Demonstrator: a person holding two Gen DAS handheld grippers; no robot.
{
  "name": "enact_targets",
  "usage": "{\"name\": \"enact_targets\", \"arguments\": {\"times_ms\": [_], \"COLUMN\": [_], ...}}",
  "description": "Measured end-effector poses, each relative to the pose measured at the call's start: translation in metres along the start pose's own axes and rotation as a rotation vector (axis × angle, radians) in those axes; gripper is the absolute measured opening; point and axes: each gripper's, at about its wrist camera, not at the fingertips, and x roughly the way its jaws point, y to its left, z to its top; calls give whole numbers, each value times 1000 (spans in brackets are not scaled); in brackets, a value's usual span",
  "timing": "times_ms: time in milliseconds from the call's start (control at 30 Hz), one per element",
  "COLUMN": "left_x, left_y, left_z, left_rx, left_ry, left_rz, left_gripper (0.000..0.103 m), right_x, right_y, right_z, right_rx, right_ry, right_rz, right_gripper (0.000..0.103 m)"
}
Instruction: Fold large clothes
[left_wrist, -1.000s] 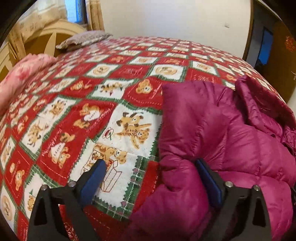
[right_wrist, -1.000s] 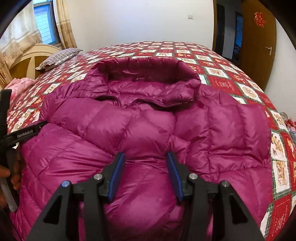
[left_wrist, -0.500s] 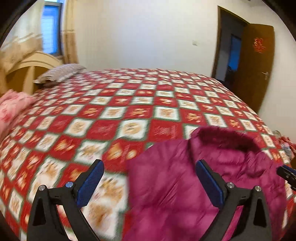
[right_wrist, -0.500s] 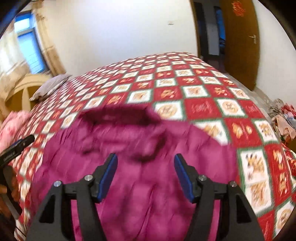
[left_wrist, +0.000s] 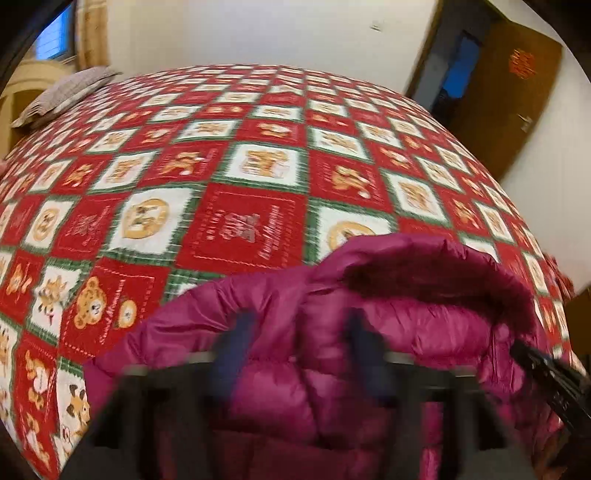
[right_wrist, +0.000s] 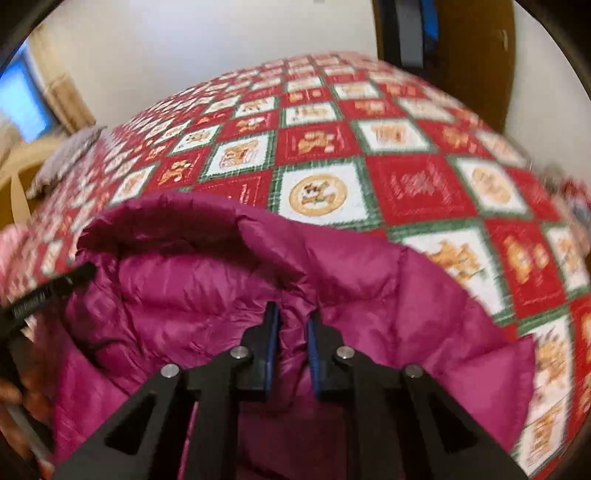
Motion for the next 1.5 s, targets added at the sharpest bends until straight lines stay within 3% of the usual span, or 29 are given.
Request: {"name": "enact_targets", "arguments": {"times_ms": [33, 67, 167, 333, 400, 500, 567, 667, 767, 833, 933, 1033, 1100, 1167, 1233, 1300, 1333, 1367, 1433, 1500], "left_x": [-3, -10, -24, 5, 4, 3, 3, 3, 4, 3, -11, -40, -62, -82, -87, -80, -70, -59, -19, 8], "left_y": [2, 4, 6, 24, 22, 16, 14, 9, 3, 2, 4, 7, 4, -5, -23, -43, -51, -57, -65, -65], "left_z": [-2, -4, -11, -34, -41, -41, -40, -40, -42, -43, -42, -46, -47, -39, -24, -5, 4, 10, 17, 5], "left_rx": [-9, -19, 5, -34, -19, 12, 24, 50, 81, 94, 94, 91, 111, 123, 140, 143, 127, 115, 84, 73], "left_ry": [3, -6, -61, -36, -86, -93, -97, -103, -105, -105, -90, -109, -144, -195, -227, -264, -266, -248, -129, -60], "left_rz": [-39, -69, -56, -42, -31, 6, 18, 49, 93, 110, 79, 20, -18, -86, -114, -95, -78, -66, -48, -7], "left_gripper": [9, 7, 7, 8, 10, 11, 11, 11, 13, 13, 14, 14, 21, 29, 47, 73, 76, 77, 77, 77], "right_x": [-2, -4, 0, 2, -1, -21, -39, -74, -90, -73, -21, 31, 29, 29, 31, 34, 31, 31, 28, 28], "right_y": [-4, -9, -28, -35, -34, -39, -39, -27, 1, 17, 36, 27, 20, 17, 17, 20, 23, 24, 30, 31], "right_z": [-3, -6, -15, -19, -19, -22, -23, -14, 9, 24, 29, 10, 0, -2, -1, -1, -4, -4, -5, -5], "right_rx": [-4, 6, 70, 118, 96, 99, 133, 191, 173, 149, 65, 40, 10, -13, -14, -33, -44, -54, -73, -83], "right_ry": [-9, -15, -11, -34, -18, -20, -70, -235, -350, -309, -144, 20, -45, -53, -59, -68, -70, -71, -74, -79], "right_rz": [-6, -9, 11, 51, 51, 38, -2, -116, -141, -94, -53, -35, 18, 37, 35, 13, 3, -5, -18, -25], "right_gripper": [15, 14, 10, 12, 16, 36, 58, 60, 59, 54, 32, 32, 32, 32, 32, 32, 32, 32, 32, 33]}}
